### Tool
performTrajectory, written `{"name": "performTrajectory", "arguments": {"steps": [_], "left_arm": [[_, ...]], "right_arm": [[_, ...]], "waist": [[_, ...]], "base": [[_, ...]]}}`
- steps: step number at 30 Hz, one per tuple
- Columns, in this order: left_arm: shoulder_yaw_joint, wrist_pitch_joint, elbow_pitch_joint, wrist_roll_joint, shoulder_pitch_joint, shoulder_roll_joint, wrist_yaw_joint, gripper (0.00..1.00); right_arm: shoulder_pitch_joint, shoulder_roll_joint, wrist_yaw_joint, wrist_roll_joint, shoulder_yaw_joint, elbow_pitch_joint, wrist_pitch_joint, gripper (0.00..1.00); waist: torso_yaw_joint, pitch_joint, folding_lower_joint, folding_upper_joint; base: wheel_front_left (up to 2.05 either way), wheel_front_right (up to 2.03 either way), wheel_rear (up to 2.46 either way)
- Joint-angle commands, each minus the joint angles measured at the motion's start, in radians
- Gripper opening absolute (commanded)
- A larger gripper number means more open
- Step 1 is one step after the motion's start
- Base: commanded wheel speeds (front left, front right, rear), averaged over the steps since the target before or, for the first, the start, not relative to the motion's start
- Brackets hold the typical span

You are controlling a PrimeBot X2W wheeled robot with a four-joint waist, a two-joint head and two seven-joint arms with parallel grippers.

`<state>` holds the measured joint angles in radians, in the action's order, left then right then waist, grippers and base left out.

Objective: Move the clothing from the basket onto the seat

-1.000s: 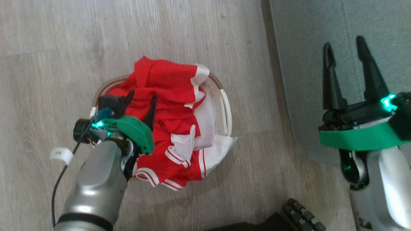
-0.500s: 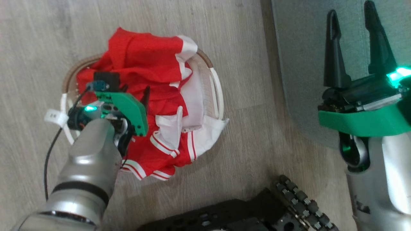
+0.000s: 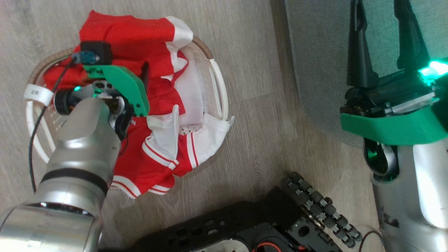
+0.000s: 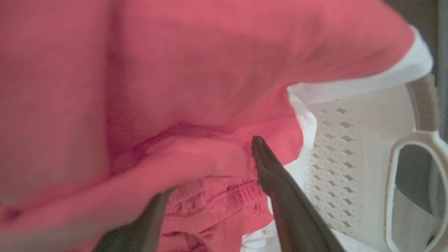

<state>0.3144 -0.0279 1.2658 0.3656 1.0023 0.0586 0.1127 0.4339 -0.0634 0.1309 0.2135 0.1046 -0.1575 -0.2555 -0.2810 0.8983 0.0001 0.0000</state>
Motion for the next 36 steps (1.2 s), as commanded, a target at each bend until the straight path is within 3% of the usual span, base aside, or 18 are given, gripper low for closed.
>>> {"name": "performTrajectory", "arguments": {"steps": [1, 15, 16, 17, 26, 36], "left_arm": [[-0.018, 0.000, -0.007, 0.014, -0.003, 0.020, -0.007, 1.00], [0.009, 0.029, 0.016, 0.013, 0.046, 0.028, -0.030, 1.00], [0.011, 0.024, 0.017, 0.014, 0.047, 0.029, -0.026, 0.44], [0.011, 0.017, 0.017, 0.016, 0.048, 0.029, -0.022, 0.01], [0.029, -0.005, 0.020, 0.030, 0.036, 0.021, -0.002, 0.00], [0.066, -0.045, 0.018, 0.060, -0.052, 0.000, 0.016, 0.00]], "right_arm": [[-0.012, 0.009, 0.000, 0.001, 0.019, -0.037, -0.006, 1.00], [-0.011, 0.013, 0.000, 0.028, 0.039, -0.037, -0.006, 1.00], [-0.010, 0.013, 0.000, 0.029, 0.039, -0.037, -0.006, 1.00], [-0.010, 0.013, 0.000, 0.030, 0.039, -0.036, -0.006, 1.00], [-0.002, 0.013, 0.000, 0.031, 0.037, -0.023, -0.006, 1.00], [-0.002, 0.013, 0.000, 0.018, 0.028, -0.002, -0.006, 1.00]], "waist": [[-0.011, 0.012, -0.0001, 0.0000], [-0.044, 0.048, -0.0001, 0.0000], [-0.045, 0.048, -0.0001, 0.0000], [-0.045, 0.048, -0.0001, 0.0000], [-0.029, 0.020, -0.0001, 0.0000], [0.002, -0.091, -0.0001, 0.0000]], "base": [[0.00, 0.00, 0.00], [0.00, 0.00, 0.00], [0.00, 0.00, 0.00], [0.00, 0.00, 0.00], [0.00, 0.00, 0.00], [0.00, 0.00, 0.00]]}}
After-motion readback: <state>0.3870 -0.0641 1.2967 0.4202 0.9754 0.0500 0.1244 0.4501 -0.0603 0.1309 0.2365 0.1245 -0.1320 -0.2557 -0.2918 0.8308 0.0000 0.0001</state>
